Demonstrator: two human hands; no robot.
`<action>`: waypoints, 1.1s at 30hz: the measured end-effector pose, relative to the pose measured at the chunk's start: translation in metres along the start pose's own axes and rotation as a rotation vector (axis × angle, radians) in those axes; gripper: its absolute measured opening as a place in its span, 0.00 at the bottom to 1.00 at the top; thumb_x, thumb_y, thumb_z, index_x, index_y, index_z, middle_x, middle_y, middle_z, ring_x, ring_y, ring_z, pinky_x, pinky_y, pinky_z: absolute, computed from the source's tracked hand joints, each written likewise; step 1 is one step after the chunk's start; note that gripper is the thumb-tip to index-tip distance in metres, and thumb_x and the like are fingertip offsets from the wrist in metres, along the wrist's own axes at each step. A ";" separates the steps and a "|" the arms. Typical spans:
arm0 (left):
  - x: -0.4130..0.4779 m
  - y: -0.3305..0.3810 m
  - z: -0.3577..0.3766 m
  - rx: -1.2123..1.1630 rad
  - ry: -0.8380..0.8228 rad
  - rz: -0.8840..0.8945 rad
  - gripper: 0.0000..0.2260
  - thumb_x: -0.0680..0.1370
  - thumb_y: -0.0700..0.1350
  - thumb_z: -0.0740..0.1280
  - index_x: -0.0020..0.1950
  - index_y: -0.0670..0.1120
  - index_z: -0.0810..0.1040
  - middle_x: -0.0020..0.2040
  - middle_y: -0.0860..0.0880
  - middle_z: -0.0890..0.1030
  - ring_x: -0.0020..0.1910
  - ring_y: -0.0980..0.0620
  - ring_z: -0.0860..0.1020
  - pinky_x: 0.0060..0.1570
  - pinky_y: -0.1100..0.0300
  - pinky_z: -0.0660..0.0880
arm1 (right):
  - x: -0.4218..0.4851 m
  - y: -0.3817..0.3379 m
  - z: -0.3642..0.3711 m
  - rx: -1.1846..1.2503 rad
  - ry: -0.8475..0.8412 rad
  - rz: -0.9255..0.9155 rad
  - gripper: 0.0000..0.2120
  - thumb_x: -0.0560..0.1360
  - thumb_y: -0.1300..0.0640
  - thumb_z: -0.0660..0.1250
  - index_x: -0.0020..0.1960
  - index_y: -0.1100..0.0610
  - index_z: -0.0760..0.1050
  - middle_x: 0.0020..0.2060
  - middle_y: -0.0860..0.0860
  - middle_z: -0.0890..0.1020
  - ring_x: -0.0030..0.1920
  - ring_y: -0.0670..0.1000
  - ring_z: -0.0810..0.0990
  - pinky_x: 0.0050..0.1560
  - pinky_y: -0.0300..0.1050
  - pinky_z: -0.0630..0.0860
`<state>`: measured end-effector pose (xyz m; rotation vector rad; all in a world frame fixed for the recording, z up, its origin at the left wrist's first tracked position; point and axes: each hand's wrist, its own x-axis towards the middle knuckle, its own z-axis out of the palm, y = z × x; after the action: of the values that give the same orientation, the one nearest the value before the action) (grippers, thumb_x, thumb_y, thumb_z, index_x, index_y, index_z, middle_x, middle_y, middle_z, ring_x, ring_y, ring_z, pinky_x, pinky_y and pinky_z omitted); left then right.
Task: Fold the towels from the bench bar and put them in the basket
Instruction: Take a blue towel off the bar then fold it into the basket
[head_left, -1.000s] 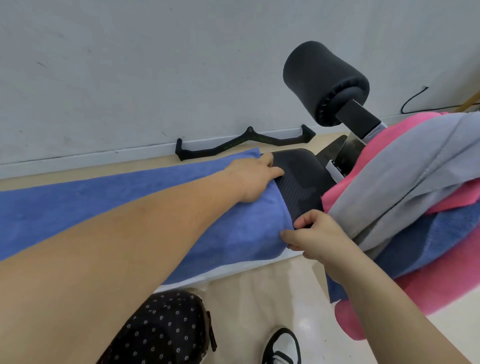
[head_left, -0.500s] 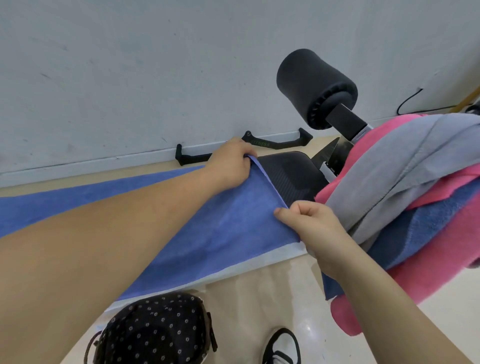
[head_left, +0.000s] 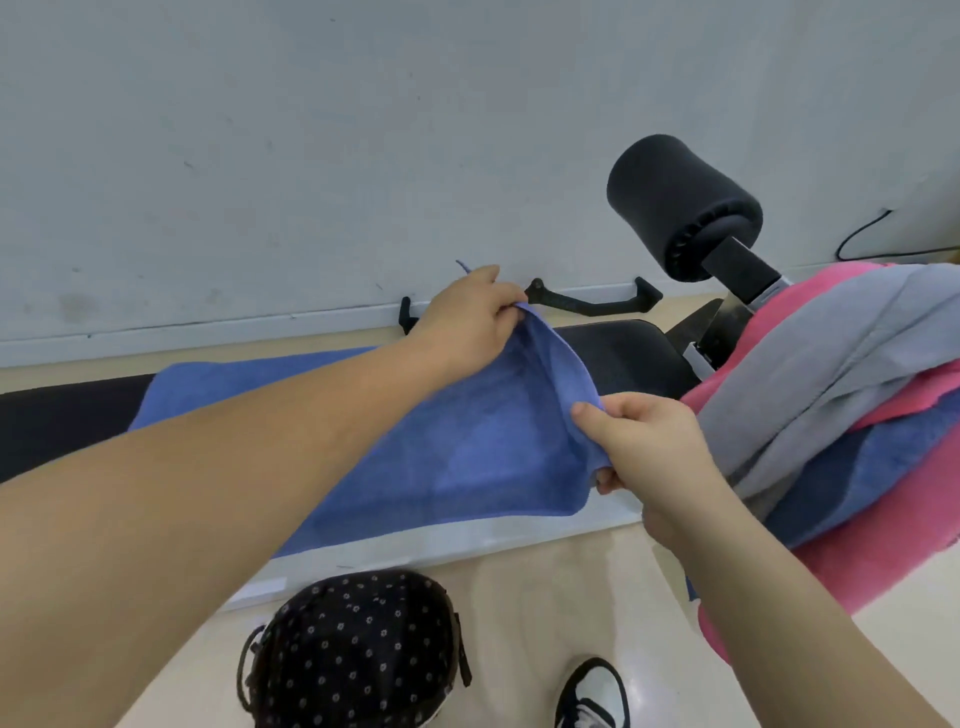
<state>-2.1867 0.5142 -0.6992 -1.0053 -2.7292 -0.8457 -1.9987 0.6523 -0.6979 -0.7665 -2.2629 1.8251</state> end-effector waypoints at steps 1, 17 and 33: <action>-0.012 -0.011 -0.010 -0.005 -0.012 -0.029 0.14 0.81 0.39 0.61 0.61 0.47 0.83 0.54 0.44 0.77 0.61 0.41 0.76 0.51 0.54 0.71 | -0.004 -0.003 0.014 -0.021 -0.034 -0.014 0.10 0.78 0.60 0.69 0.46 0.69 0.79 0.34 0.64 0.77 0.31 0.56 0.72 0.28 0.44 0.74; -0.133 -0.179 -0.146 -0.170 0.133 -0.539 0.14 0.78 0.41 0.66 0.63 0.46 0.82 0.60 0.50 0.82 0.59 0.51 0.80 0.58 0.60 0.76 | -0.065 -0.042 0.257 0.034 -0.505 -0.068 0.10 0.78 0.61 0.70 0.43 0.67 0.75 0.24 0.49 0.62 0.28 0.52 0.57 0.27 0.39 0.59; -0.218 -0.200 -0.092 0.227 -0.067 -0.725 0.26 0.83 0.56 0.57 0.78 0.45 0.65 0.79 0.41 0.64 0.78 0.39 0.61 0.77 0.42 0.57 | 0.016 0.007 0.234 -1.193 -0.408 -0.476 0.33 0.83 0.35 0.48 0.84 0.46 0.49 0.84 0.50 0.46 0.83 0.56 0.42 0.82 0.56 0.44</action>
<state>-2.1511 0.2161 -0.7776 0.0256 -3.1734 -0.5426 -2.1058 0.4559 -0.7683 0.1472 -3.3165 0.3077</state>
